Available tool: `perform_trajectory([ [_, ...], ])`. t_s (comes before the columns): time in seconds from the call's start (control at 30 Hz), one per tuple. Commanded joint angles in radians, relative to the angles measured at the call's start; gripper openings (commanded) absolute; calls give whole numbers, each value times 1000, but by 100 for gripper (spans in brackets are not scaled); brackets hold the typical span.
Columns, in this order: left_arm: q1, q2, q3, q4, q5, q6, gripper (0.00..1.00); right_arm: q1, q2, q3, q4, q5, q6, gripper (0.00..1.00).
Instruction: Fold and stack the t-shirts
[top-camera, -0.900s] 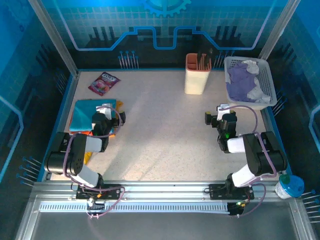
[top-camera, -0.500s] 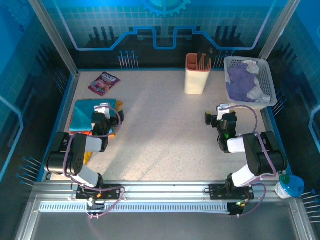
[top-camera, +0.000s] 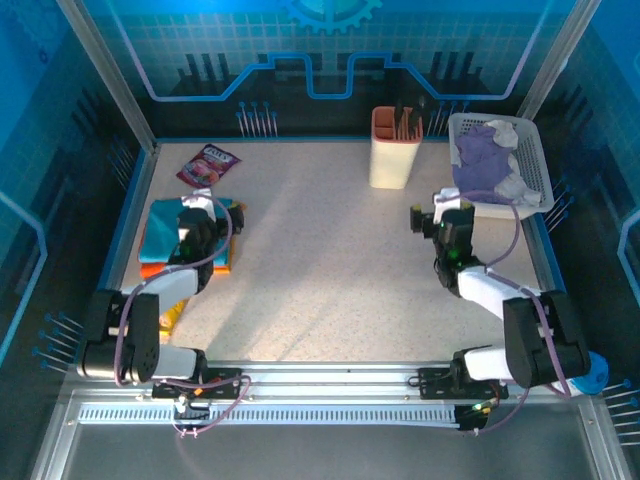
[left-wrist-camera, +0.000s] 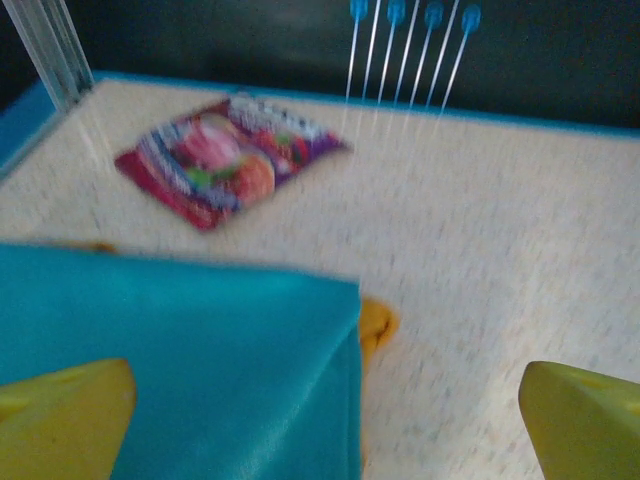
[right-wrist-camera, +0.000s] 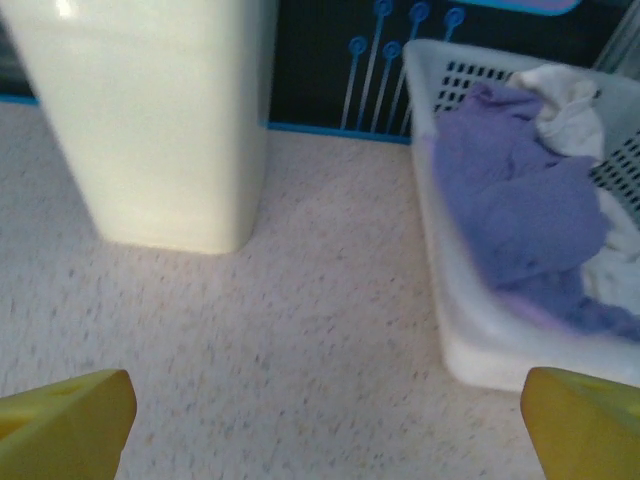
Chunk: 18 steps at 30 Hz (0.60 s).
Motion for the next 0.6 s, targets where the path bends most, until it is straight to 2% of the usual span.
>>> perform_trajectory([
  [0.0,-8,-91,57,-215,-13,-137,97,13,-24,198,-363,152,83,100],
  [0.1,-22,-152,85,-354,20,-223,96,2,9,363,-545,218,168,100],
  [0.23,-42,-207,152,-603,80,-268,96,-45,108,598,-757,217,238,100],
  [0.33,-71,-254,182,-752,83,-282,98,-101,208,758,-906,198,346,100],
  [0.5,-96,-341,196,-901,163,-298,99,-187,351,905,-973,107,467,99],
  [0.57,-104,-373,192,-932,207,-302,99,-224,418,971,-1010,46,496,93],
])
